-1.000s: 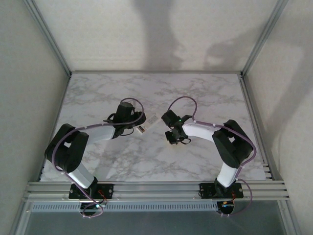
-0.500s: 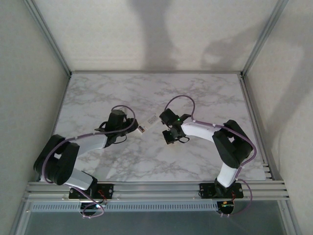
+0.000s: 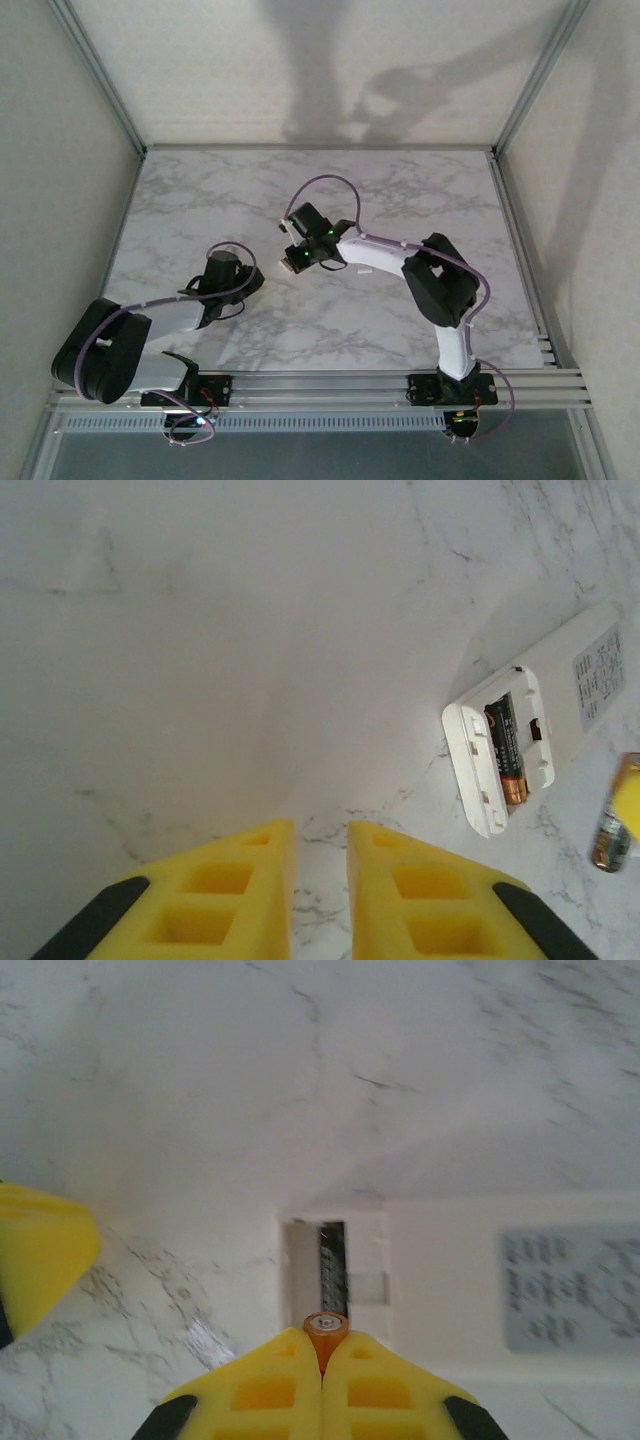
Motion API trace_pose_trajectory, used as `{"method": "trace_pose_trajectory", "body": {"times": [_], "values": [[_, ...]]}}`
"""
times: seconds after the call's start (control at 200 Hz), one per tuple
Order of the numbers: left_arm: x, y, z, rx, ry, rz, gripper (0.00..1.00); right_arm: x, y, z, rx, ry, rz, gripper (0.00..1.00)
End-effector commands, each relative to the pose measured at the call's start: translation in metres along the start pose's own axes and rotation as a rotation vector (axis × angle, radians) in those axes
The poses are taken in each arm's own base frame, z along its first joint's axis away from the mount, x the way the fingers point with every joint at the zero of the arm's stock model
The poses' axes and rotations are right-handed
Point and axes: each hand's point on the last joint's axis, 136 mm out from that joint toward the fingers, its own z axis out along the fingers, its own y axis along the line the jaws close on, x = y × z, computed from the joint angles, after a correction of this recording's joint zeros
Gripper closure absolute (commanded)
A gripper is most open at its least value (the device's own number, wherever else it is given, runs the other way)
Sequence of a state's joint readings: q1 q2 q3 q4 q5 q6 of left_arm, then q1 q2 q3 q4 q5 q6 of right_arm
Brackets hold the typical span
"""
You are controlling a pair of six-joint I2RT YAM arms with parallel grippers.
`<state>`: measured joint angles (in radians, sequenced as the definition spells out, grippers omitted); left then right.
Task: Load the batteries into the remote control
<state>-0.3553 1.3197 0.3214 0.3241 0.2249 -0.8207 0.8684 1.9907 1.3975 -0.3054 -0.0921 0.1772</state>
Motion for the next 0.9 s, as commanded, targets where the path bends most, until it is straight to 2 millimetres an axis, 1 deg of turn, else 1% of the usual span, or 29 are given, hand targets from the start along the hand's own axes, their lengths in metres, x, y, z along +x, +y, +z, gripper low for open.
{"method": "trace_pose_trajectory", "body": {"times": [0.0, 0.15, 0.546, 0.701, 0.896], "values": [[-0.004, -0.007, -0.005, 0.054, -0.023, -0.031, 0.81, -0.017, 0.013, 0.005, -0.054, -0.046, -0.042, 0.99], [-0.002, -0.006, -0.005, 0.053, -0.022, -0.035, 0.82, -0.021, 0.018, 0.012, -0.068, -0.057, -0.069, 0.99], [0.001, -0.005, -0.005, 0.052, -0.011, -0.037, 0.82, -0.018, 0.012, 0.031, -0.044, -0.057, -0.094, 1.00], [0.000, -0.005, -0.006, 0.051, -0.013, -0.037, 0.82, -0.021, 0.011, 0.035, -0.041, -0.066, -0.096, 1.00], [0.001, -0.005, -0.006, 0.052, -0.013, -0.034, 0.82, -0.017, 0.010, 0.041, -0.041, -0.058, -0.099, 1.00]]}}
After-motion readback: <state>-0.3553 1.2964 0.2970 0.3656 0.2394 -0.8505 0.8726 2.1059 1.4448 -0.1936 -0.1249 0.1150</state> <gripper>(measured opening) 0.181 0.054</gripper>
